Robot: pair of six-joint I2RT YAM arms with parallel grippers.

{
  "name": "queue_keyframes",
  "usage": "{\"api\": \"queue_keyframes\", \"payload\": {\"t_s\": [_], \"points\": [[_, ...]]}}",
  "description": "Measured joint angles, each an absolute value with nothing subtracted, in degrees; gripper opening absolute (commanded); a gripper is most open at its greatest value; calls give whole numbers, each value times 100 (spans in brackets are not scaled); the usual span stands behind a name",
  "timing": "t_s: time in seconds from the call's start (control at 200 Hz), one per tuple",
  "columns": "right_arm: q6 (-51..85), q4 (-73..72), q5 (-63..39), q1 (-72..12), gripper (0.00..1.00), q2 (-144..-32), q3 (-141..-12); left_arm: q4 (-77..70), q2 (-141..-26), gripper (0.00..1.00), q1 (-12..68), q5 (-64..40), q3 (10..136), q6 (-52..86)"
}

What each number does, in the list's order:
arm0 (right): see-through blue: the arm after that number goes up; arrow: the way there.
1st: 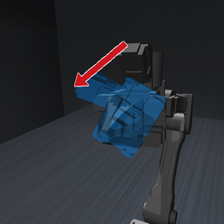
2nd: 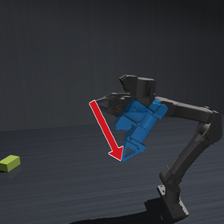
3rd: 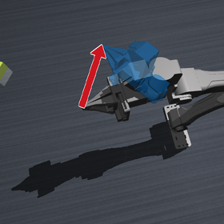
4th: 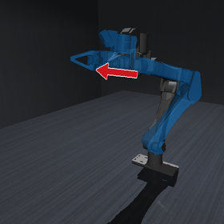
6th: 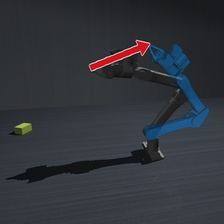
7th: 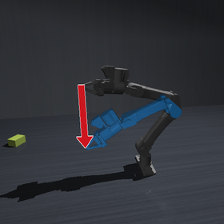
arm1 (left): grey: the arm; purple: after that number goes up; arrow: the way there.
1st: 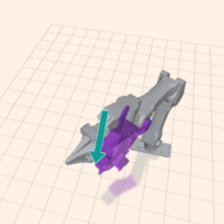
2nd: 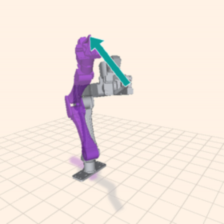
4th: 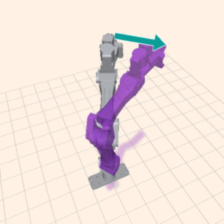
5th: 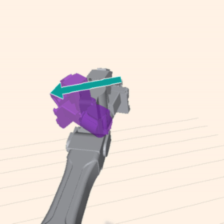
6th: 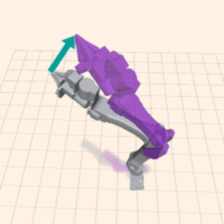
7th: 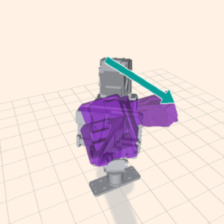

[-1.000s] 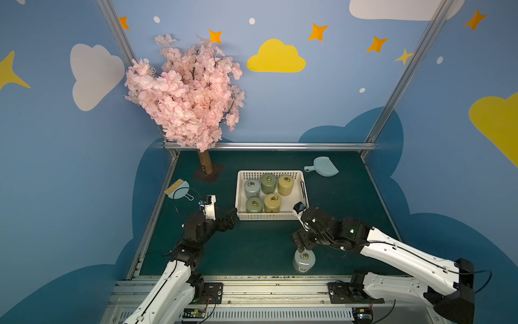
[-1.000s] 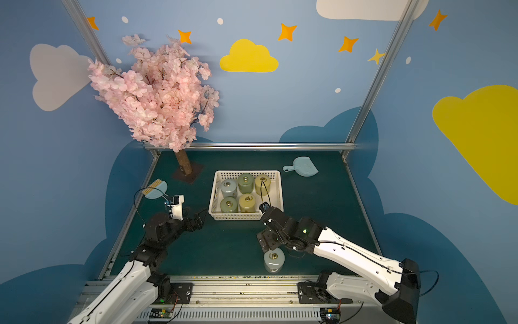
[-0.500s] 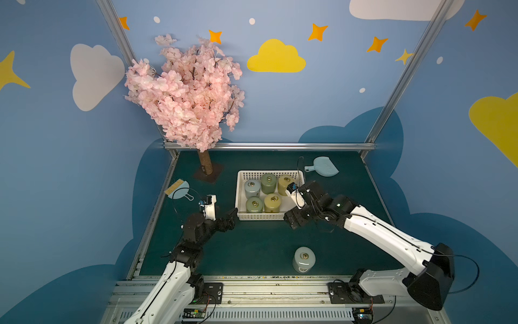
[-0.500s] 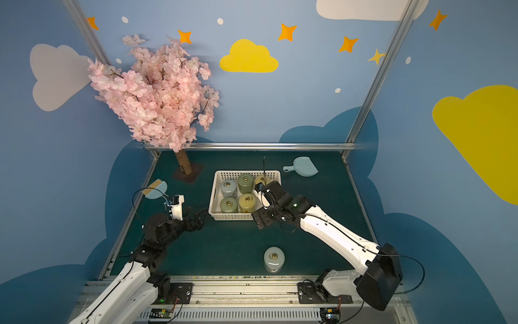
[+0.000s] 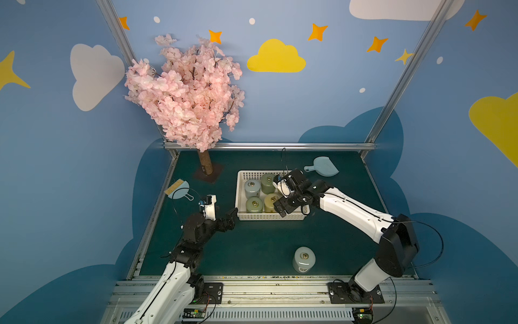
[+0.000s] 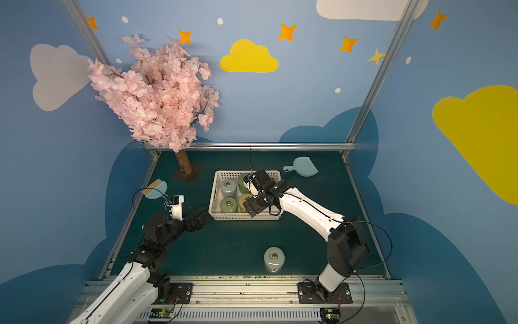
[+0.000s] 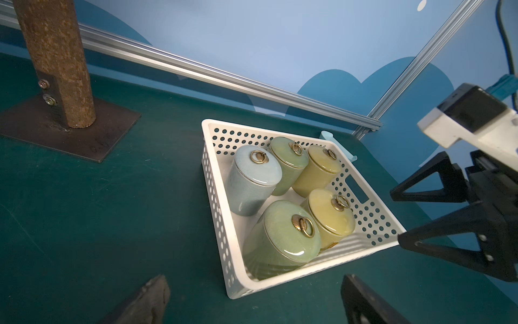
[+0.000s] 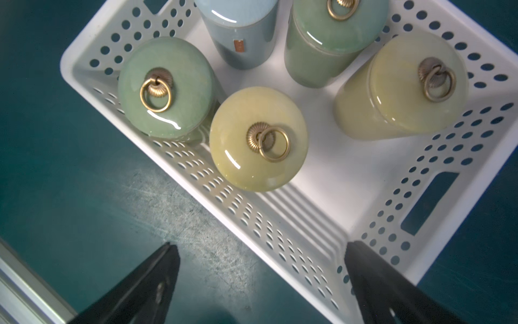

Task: Take the tea canister out of the basket
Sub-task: Pick up the tea canister from the basket.

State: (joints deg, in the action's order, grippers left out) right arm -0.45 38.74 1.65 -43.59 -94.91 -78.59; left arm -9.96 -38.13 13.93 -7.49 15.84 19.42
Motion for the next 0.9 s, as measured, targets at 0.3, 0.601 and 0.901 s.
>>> {"api": "queue_keyframes", "payload": {"t_s": [0.3,0.601,0.901], "points": [[-252,4066,-62,-4261,99,-10497,-8801,-993,-3817,100,1396,-744,1584,1942],[-379,4460,-244,-4261,99,-11236,-9404,-993,-3815,100,1396,-681,1584,1940],[-390,4528,-285,-4261,99,-11354,-9559,-996,-3817,100,1396,-681,1584,1938]]}}
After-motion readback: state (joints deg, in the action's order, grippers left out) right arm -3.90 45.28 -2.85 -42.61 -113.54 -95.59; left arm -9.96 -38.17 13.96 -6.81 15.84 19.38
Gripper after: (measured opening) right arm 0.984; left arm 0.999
